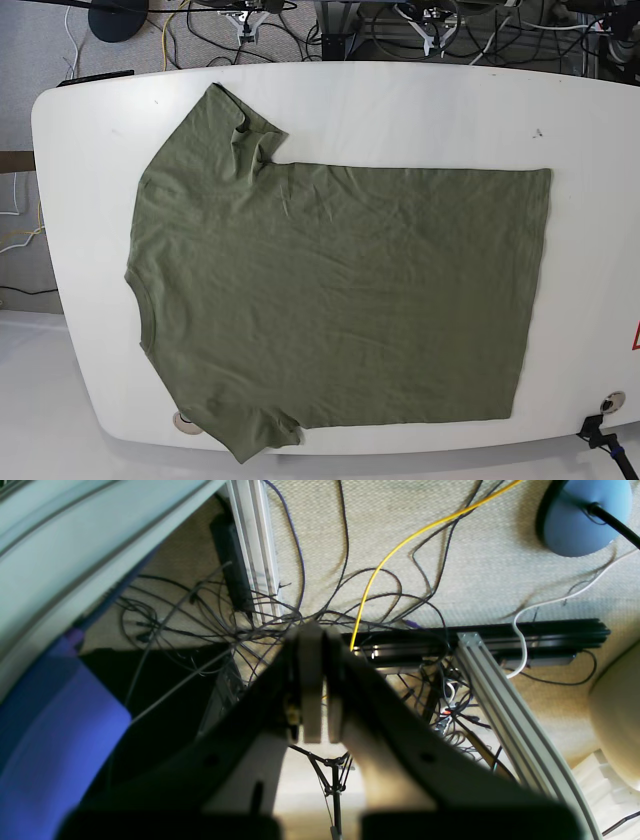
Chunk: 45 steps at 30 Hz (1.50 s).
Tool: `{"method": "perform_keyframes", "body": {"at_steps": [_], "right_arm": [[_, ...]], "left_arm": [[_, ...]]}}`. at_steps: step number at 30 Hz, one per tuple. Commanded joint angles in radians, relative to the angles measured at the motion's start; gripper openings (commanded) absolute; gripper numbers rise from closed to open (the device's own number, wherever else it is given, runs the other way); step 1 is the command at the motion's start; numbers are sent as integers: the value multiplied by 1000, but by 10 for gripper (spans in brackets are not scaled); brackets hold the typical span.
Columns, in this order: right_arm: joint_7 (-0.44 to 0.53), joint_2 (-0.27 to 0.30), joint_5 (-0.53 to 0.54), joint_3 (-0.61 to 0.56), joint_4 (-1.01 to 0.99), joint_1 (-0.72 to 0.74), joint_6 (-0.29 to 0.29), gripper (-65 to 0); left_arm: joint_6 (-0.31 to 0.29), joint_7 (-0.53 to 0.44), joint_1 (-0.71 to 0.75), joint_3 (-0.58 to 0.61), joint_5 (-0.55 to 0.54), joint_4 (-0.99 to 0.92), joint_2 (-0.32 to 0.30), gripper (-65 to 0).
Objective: Fold the T-shirt properly
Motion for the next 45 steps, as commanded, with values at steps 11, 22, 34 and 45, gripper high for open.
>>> {"method": "perform_keyframes", "body": {"at_steps": [11, 22, 34, 45], "right_arm": [[25, 5, -6, 4, -6, -3, 8, -649], [26, 7, -3, 3, -7, -3, 6, -648], [24, 8, 1, 2, 1, 1, 11, -646], [-3, -7, -7, 12, -2, -29, 12, -642]], "left_arm": [[-7, 7, -3, 4, -5, 14, -15, -649], [-5, 17, -3, 6, -3, 8, -20, -649], [-6, 31, 7, 12, -3, 11, -13, -650], [-4, 40, 52, 5, 3, 15, -14, -631]]}}
